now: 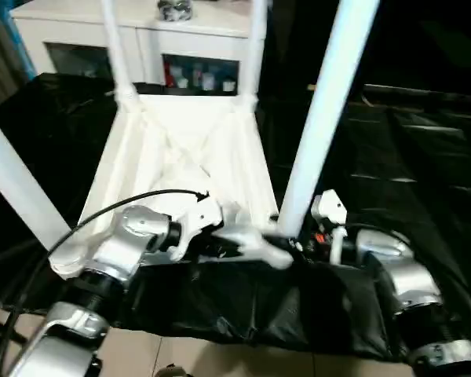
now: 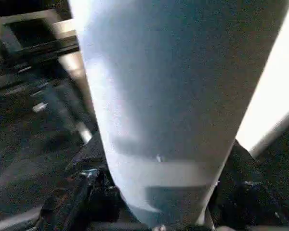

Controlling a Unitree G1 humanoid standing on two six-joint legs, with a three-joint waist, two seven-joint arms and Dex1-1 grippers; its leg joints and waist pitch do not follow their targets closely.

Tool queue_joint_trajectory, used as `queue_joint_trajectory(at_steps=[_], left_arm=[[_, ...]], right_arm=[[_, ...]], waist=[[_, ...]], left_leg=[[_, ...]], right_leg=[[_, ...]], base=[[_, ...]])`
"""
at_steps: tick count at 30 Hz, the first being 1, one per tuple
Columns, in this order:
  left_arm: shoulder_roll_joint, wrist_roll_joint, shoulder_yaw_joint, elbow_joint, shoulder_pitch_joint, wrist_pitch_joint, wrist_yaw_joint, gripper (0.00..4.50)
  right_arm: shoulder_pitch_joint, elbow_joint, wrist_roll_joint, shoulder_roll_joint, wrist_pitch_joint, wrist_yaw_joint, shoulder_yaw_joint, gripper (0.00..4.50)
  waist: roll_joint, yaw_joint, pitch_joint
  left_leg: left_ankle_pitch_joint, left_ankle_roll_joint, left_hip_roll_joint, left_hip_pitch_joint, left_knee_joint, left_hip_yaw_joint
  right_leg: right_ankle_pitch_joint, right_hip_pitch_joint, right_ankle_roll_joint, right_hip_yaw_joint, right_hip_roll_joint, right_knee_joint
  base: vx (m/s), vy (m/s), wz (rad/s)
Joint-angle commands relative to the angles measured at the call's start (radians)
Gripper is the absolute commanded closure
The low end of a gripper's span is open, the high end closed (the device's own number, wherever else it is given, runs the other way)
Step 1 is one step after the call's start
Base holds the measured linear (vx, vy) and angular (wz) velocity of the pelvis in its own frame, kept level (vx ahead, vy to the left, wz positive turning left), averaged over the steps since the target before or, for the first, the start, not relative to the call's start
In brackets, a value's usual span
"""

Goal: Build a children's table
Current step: Rotate leg to tighten

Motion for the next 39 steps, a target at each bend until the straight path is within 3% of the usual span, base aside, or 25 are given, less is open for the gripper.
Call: queue_joint_trajectory(at_steps=[1,4,5,6,7,10,12,14,15,18,22,25,29,31,34,36,37,39], left_arm=[[-0.103,0.001,-0.026,0.002,-0.038,0.032,0.103,4.5],[-0.148,0.017,-0.032,0.006,-0.048,0.052,0.166,4.5],[-0.148,0.017,-0.032,0.006,-0.048,0.052,0.166,4.5],[-0.179,0.027,-0.036,0.007,-0.055,0.072,0.21,4.5],[-0.19,0.032,-0.037,0.009,-0.058,0.079,0.227,4.5],[-0.207,0.047,-0.048,0.006,-0.057,0.084,0.243,4.5],[-0.205,0.046,-0.046,-0.005,-0.052,0.089,0.239,4.5],[-0.204,0.045,-0.045,-0.009,-0.051,0.091,0.24,4.5],[-0.194,0.042,-0.043,-0.019,-0.043,0.091,0.232,4.5],[-0.168,0.035,-0.036,-0.036,-0.028,0.079,0.205,4.5],[-0.119,0.014,-0.027,-0.06,-0.004,0.066,0.15,4.5],[-0.081,-0.011,-0.022,-0.085,0.017,0.055,0.085,4.5],[-0.021,-0.033,-0.024,-0.109,0.037,0.017,-0.022,4.5],[0.0,-0.032,-0.03,-0.11,0.04,0.007,-0.05,4.5],[0.025,-0.03,-0.037,-0.11,0.041,-0.003,-0.081,4.5],[0.046,-0.033,-0.042,-0.114,0.043,-0.008,-0.106,4.5],[0.056,-0.032,-0.044,-0.114,0.043,-0.013,-0.116,4.5],[0.078,-0.033,-0.046,-0.112,0.039,-0.021,-0.14,4.5]], right_arm=[[-0.005,0.088,-0.019,0.099,0.062,-0.124,0.041,2.5],[-0.04,0.129,-0.027,0.161,0.068,-0.227,0.017,2.51],[-0.04,0.129,-0.027,0.161,0.068,-0.227,0.017,2.51],[-0.085,0.174,-0.042,0.212,0.077,-0.324,0.005,2.51],[-0.103,0.193,-0.051,0.231,0.078,-0.366,0.002,2.51],[-0.156,0.248,-0.088,0.279,0.064,-0.478,0.008,2.51],[-0.158,0.251,-0.138,0.28,-0.002,-0.499,0.044,2.51],[-0.158,0.253,-0.154,0.281,-0.023,-0.511,0.053,2.51],[-0.157,0.254,-0.138,0.281,-0.023,-0.506,0.035,1.98],[-0.146,0.234,-0.091,0.266,-0.011,-0.415,0.003,1.64],[-0.117,0.189,-0.087,0.197,-0.02,-0.266,0.035,1.39],[-0.089,0.145,-0.075,0.137,-0.025,-0.141,0.062,1.39],[-0.057,0.08,-0.036,0.044,-0.02,0.072,0.102,1.39],[-0.051,0.062,-0.028,0.012,-0.017,0.145,0.115,1.39],[-0.048,0.049,-0.023,-0.017,-0.019,0.217,0.126,1.39],[-0.051,0.046,-0.021,-0.032,-0.024,0.26,0.13,1.53],[-0.056,0.05,-0.019,-0.035,-0.026,0.273,0.128,1.53],[-0.067,0.062,-0.014,-0.041,-0.025,0.301,0.134,1.62]], waist=[[0.008,-0.009,-0.031],[0.006,-0.027,-0.033],[0.007,-0.034,-0.035],[0.016,-0.04,-0.037],[0.012,-0.048,-0.034],[0.016,-0.061,-0.036],[0.015,-0.066,-0.037],[0.016,-0.067,-0.036],[0.008,-0.067,-0.036],[0.01,-0.064,-0.038],[0.007,-0.058,-0.042],[0.002,-0.052,-0.046],[0.003,-0.037,-0.052],[0.0,-0.032,-0.051],[0.001,-0.023,-0.048],[-0.001,-0.019,-0.044],[-0.005,-0.017,-0.037],[-0.003,-0.012,-0.03]], left_leg=[[-0.452,-0.04,0.023,0.019,-0.082,-0.028],[-0.474,-0.051,0.023,0.022,-0.084,-0.036],[-0.465,-0.05,0.022,0.015,-0.087,-0.04],[-0.456,-0.047,0.023,0.01,-0.092,-0.041],[-0.465,-0.051,0.02,0.004,-0.096,-0.045],[-0.501,-0.054,0.016,0.011,-0.094,-0.05],[-0.499,-0.048,0.018,0.011,-0.095,-0.048],[-0.493,-0.042,0.019,0.012,-0.095,-0.046],[-0.49,-0.035,0.018,0.013,-0.094,-0.043],[-0.459,-0.018,0.02,0.011,-0.094,-0.037],[-0.383,0.003,0.022,0.006,-0.092,-0.032],[-0.329,0.026,0.022,0.006,-0.084,-0.023],[-0.189,0.069,0.024,0.002,-0.073,-0.018],[-0.157,0.082,0.022,0.001,-0.069,-0.015],[-0.15,0.087,0.026,0.0,-0.068,-0.012],[-0.184,0.078,0.027,0.0,-0.07,-0.011],[-0.221,0.069,0.028,0.001,-0.072,-0.009],[-0.291,0.037,0.031,0.009,-0.08,-0.01]], right_leg=[[-0.571,0.014,-0.101,0.033,-0.063,-0.117],[-0.615,0.012,-0.085,0.028,-0.064,-0.124],[-0.594,0.02,-0.086,0.023,-0.063,-0.124],[-0.541,0.024,-0.095,0.024,-0.061,-0.123],[-0.527,0.027,-0.099,0.019,-0.056,-0.121],[-0.539,0.022,-0.102,0.017,-0.058,-0.126],[-0.499,0.021,-0.113,0.018,-0.056,-0.126],[-0.463,0.018,-0.128,0.022,-0.055,-0.124],[-0.448,0.016,-0.136,0.025,-0.054,-0.122],[-0.393,0.019,-0.158,0.03,-0.054,-0.117],[-0.307,0.026,-0.177,0.034,-0.053,-0.106],[-0.241,0.029,-0.205,0.036,-0.051,-0.098],[-0.056,0.038,-0.247,0.035,-0.047,-0.075],[-0.006,0.039,-0.265,0.034,-0.044,-0.068],[-0.013,0.038,-0.269,0.032,-0.043,-0.065],[-0.073,0.036,-0.26,0.032,-0.044,-0.07],[-0.137,0.029,-0.246,0.033,-0.045,-0.077],[-0.261,0.021,-0.217,0.037,-0.048,-0.087]], base=[[0.0,0.0,0.0],[0.0,0.0,0.0],[0.0,0.0,0.0],[0.0,0.0,0.0],[0.0,0.0,0.0],[0.0,0.0,0.0],[0.0,0.0,0.0],[0.0,0.0,0.0],[0.0,0.0,0.0],[0.0,0.0,0.0],[0.0,0.0,0.0],[0.055,-0.021,0.06],[0.049,-0.021,0.03],[0.0,0.0,0.0],[0.0,0.0,0.0],[0.0,0.0,0.0],[0.0,0.0,0.0],[0.0,0.0,0.0]])
